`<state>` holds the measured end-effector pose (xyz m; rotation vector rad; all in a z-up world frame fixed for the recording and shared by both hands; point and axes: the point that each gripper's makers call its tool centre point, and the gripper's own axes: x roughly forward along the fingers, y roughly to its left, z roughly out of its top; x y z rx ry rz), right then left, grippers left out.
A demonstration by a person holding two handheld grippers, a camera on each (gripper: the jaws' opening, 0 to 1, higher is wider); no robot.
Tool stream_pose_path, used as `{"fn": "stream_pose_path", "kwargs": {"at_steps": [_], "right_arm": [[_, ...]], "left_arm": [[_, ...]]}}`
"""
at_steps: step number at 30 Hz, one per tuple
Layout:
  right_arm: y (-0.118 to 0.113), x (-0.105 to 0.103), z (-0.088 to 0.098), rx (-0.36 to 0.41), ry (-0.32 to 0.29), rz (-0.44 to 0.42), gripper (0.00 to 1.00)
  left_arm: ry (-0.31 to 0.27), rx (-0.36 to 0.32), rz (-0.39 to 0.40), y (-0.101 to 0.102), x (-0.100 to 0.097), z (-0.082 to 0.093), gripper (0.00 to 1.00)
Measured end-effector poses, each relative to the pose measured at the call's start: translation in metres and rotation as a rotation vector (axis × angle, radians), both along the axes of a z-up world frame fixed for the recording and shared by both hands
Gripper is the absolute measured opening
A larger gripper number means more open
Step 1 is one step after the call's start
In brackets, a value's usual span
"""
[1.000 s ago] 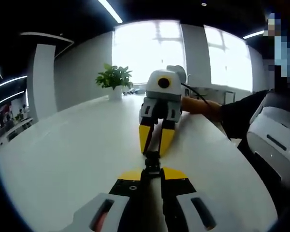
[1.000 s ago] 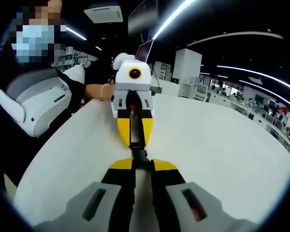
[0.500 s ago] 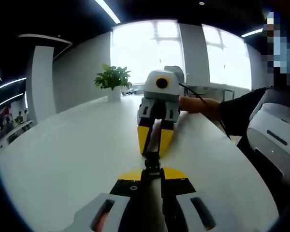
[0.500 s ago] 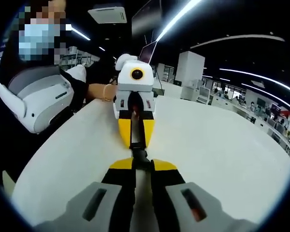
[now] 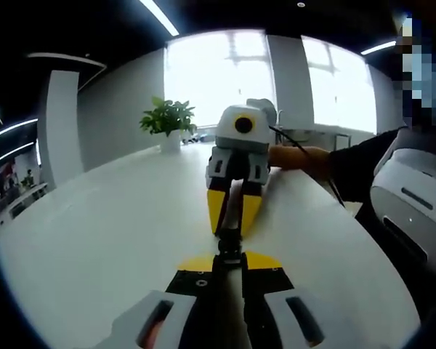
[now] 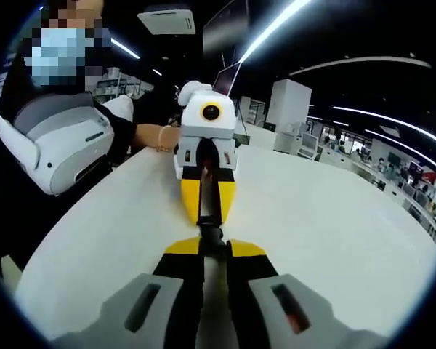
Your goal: Snap the two parts of the plastic buckle together until the buckle closes and remains connected.
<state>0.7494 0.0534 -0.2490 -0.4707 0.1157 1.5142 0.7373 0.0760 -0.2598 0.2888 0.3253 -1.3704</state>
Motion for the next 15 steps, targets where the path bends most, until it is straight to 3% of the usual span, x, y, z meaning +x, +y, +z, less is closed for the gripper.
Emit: {"fn": "stream_pose_path", "kwargs": {"at_steps": [6, 15], "right_arm": [[0.0015, -0.0067, 0.0009, -0.002, -0.008, 0.041, 0.11], [0.0022, -0.0073, 0.0011, -0.001, -0.008, 0.033, 0.10]], "left_arm": [[0.009, -0.005, -0.040, -0.0020, -0.0069, 0.0012, 0.09], [-0.002, 0.002, -0.035, -0.0014, -0.0083, 0.0019, 0.09]]}}
